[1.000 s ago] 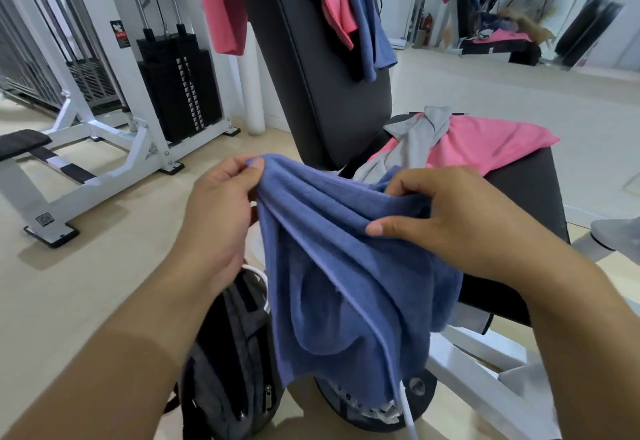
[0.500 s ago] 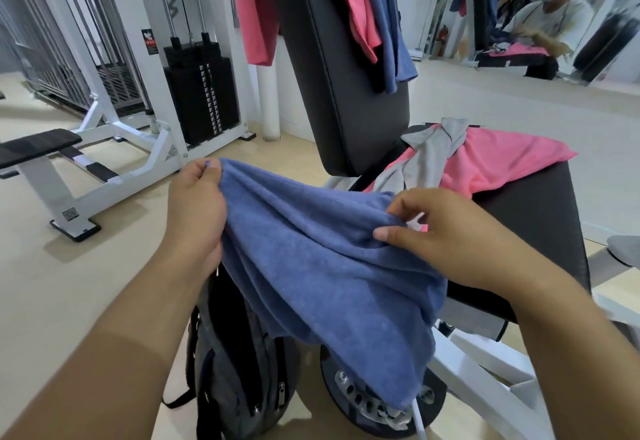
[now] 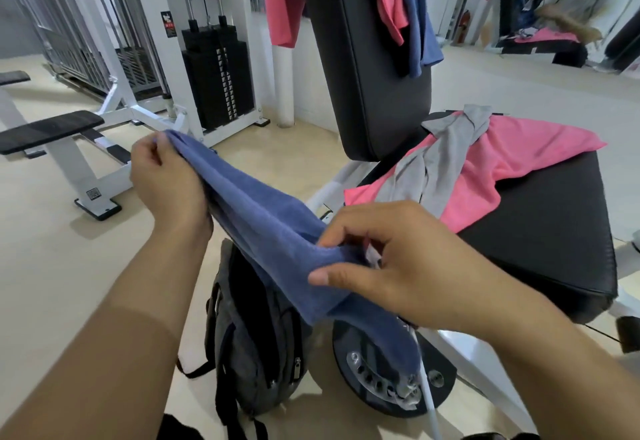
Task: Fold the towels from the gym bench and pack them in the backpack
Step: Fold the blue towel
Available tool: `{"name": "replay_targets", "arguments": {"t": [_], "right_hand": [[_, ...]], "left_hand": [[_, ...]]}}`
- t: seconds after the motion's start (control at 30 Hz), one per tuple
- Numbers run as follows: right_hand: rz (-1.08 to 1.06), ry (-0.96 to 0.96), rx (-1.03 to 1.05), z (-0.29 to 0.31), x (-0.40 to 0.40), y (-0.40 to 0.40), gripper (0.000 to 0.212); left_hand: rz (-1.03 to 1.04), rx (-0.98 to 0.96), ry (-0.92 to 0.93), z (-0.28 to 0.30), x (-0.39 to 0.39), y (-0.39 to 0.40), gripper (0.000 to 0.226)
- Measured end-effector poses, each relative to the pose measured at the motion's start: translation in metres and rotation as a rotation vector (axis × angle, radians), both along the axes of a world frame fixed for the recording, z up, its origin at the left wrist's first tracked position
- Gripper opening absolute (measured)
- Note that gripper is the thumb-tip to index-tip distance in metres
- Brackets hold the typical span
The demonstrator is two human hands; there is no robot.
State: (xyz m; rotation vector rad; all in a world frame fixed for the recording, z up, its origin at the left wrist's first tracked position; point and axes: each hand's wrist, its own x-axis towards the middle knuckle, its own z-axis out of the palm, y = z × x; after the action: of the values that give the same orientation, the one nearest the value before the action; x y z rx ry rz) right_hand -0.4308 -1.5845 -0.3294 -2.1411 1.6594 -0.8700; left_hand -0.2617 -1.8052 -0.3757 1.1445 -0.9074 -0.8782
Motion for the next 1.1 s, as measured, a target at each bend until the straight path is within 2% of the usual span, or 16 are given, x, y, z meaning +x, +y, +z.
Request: {"name": "replay_targets", "arguments": {"t": [0.1, 0.23, 0.37, 0.43, 0.5, 0.57, 0.67, 0.73, 0.8, 0.87, 0.93, 1.0, 1.03, 1.1], "right_hand": [[-0.205, 0.149, -0.041, -0.006, -0.018, -0.010, 0.012], [-0.304, 0.250, 0.063, -0.005, -0.040, -0.015, 0.015], [-0.475, 0.264, 0.005, -0.006, -0.055, -0.019, 0.004], [-0.542, 0.266, 0.012, -0.006, -0.059, -0.021, 0.013], [-0.587, 0.261, 0.111, -0.009, -0.063, -0.021, 0.029], [-0.609, 0.279, 0.169, -0.009, -0.063, -0.021, 0.014], [-0.476, 0.235, 0.176, 0.005, -0.057, -0.010, 0.020], [-0.188, 0.113, 0.237, 0.024, -0.046, 0.003, 0.024], [0.121, -0.149, 0.277, 0.046, -0.034, 0.020, 0.022], [0.250, -0.494, 0.192, 0.060, -0.035, 0.030, 0.019], [0.096, -0.818, -0.005, 0.066, -0.046, 0.031, 0.019], [-0.281, -1.026, -0.116, 0.059, -0.074, 0.029, 0.015], [-0.483, -1.014, -0.135, 0.050, -0.091, 0.027, 0.018], [-0.782, -0.736, -0.106, 0.025, -0.121, 0.022, 0.018]], "left_hand": [[0.038, -0.021, -0.081, -0.002, 0.010, -0.007, 0.019], [-0.082, -0.032, -0.243, -0.013, 0.012, -0.006, 0.017], [-0.133, -0.063, -0.350, -0.010, 0.010, 0.003, 0.017], [-0.155, -0.079, -0.378, -0.006, 0.010, 0.009, 0.020], [-0.190, -0.091, -0.382, -0.003, 0.008, 0.013, 0.021], [-0.210, -0.120, -0.392, -0.001, 0.006, 0.016, 0.021], [-0.205, -0.194, -0.416, 0.009, 0.007, 0.019, 0.021], [-0.237, -0.253, -0.394, 0.021, 0.009, 0.021, 0.023], [-0.289, -0.327, -0.302, 0.035, 0.009, 0.025, 0.028], [-0.332, -0.384, -0.201, 0.048, 0.004, 0.032, 0.030], [-0.394, -0.366, -0.160, 0.053, -0.010, 0.036, 0.028], [-0.508, -0.253, -0.186, 0.045, -0.028, 0.033, 0.025], [-0.571, -0.183, -0.221, 0.033, -0.037, 0.029, 0.023], [-0.674, -0.035, -0.325, 0.002, -0.052, 0.023, 0.022]]}}
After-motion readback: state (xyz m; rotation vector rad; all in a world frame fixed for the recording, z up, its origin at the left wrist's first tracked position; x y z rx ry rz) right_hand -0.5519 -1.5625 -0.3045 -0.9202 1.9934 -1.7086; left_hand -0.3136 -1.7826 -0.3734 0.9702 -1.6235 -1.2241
